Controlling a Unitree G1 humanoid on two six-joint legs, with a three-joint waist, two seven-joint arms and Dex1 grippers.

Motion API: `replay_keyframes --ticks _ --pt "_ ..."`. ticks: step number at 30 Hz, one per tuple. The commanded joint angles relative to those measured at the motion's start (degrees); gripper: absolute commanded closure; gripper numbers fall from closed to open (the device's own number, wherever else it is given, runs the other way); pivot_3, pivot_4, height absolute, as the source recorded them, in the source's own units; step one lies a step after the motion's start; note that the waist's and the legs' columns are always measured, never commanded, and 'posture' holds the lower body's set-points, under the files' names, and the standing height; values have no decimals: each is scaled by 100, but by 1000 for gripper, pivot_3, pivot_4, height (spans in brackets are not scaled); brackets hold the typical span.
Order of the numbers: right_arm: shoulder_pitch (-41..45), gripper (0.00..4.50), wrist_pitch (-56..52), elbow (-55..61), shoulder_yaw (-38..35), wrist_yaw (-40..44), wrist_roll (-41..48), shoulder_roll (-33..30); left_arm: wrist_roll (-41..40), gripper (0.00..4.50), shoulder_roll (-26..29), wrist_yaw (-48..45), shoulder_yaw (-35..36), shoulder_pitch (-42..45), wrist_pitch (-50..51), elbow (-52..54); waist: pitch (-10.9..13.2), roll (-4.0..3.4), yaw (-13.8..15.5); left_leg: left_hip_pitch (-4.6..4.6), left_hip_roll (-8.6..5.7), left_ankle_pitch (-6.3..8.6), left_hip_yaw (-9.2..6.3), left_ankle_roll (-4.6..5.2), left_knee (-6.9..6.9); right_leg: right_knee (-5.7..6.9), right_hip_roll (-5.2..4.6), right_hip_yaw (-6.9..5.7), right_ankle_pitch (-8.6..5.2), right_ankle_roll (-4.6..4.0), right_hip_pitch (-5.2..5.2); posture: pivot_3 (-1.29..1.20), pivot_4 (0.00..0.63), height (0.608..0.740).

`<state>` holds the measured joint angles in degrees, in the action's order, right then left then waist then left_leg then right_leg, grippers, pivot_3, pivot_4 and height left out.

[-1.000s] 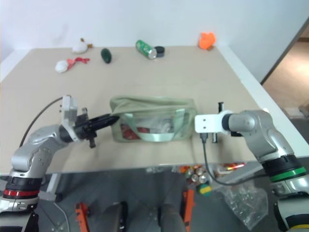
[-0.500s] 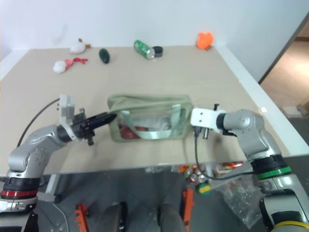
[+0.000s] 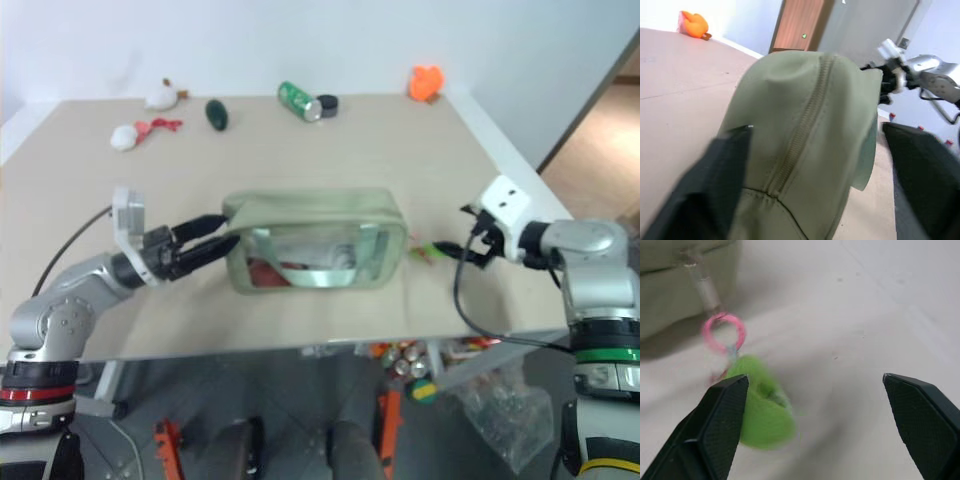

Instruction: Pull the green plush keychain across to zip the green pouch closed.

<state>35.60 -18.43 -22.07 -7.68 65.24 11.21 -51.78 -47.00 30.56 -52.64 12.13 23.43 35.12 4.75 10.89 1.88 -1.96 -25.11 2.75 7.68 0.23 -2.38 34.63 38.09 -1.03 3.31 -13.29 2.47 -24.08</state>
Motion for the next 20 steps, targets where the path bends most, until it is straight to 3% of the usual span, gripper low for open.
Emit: replay_keyframes --ticks 1,8,20 --pt "171 0 -997 460 -772 486 1049 -371 -282 42 224 130 527 -119 61 367 2 -2 -12 0 0 0 0 0 0 0 0 1 0 -1 0 0 150 740" --pt "-190 0 -1931 1090 -1448 474 1985 -529 -475 42 665 364 1366 -508 165 151 2 0 -50 2 3 1 -3 0 -1 0 2 -2 -10 -18 0 0 150 740" --pt "-1019 0 -2727 2370 -1908 -204 2921 -316 -126 42 1145 28 1516 -1273 73 -96 2 1 -54 -4 2 2 2 -1 -1 -1 -4 -2 -11 -19 -7 0 150 740"
